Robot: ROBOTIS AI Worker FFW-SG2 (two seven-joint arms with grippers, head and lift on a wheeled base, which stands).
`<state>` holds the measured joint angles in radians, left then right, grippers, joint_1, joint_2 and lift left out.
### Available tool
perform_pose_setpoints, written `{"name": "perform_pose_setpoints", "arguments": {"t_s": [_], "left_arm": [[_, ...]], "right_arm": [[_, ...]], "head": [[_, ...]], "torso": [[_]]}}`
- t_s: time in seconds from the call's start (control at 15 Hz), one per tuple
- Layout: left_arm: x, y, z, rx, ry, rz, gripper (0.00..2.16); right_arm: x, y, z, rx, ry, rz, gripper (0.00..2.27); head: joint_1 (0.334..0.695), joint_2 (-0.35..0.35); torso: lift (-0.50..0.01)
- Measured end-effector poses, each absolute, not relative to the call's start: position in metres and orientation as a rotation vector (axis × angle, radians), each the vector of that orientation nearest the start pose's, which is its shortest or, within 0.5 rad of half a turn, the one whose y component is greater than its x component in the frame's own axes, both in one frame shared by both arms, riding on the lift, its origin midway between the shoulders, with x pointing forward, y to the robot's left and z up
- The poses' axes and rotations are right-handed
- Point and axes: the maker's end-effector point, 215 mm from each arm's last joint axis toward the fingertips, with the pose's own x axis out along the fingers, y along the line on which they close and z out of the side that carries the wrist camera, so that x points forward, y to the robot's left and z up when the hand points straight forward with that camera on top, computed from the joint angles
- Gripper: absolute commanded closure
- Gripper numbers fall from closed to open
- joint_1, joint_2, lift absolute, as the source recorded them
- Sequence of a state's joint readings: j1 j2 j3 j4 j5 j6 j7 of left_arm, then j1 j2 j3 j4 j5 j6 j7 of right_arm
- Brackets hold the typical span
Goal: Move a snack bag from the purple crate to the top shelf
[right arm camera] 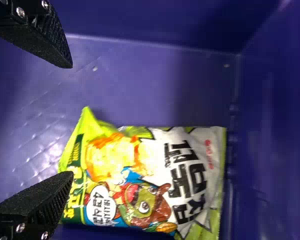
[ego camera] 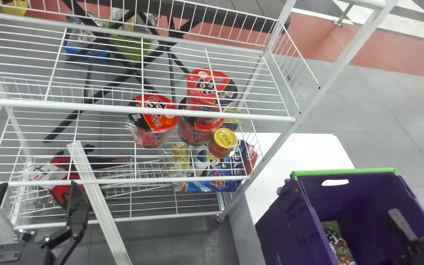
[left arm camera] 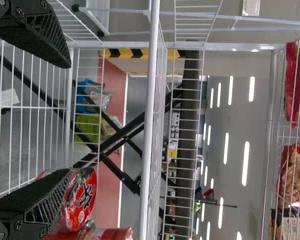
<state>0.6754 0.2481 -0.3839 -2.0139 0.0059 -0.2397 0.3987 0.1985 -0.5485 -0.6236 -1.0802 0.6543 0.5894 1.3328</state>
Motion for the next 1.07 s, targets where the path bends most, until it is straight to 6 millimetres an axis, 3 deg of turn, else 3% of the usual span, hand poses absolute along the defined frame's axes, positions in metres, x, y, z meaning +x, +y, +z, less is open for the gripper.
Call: {"name": "perform_pose_setpoints", "arguments": {"t_s": [0.53, 1.07], "left_arm": [[0.355, 0.139, -0.374, -0.026, 0.042, -0.026, 0.06], [0.369, 0.146, -0.377, -0.024, 0.017, -0.018, 0.06]], "right_arm": [[0.154, -0.643, -0.602, -0.067, 1.536, 0.205, 0.05], [0.164, -0.661, -0.605, -0.049, 1.475, 0.055, 0.11]], "head": [[0.695, -0.35], [0.695, -0.35]], "torso": [[-0.453], [-0.453]]}}
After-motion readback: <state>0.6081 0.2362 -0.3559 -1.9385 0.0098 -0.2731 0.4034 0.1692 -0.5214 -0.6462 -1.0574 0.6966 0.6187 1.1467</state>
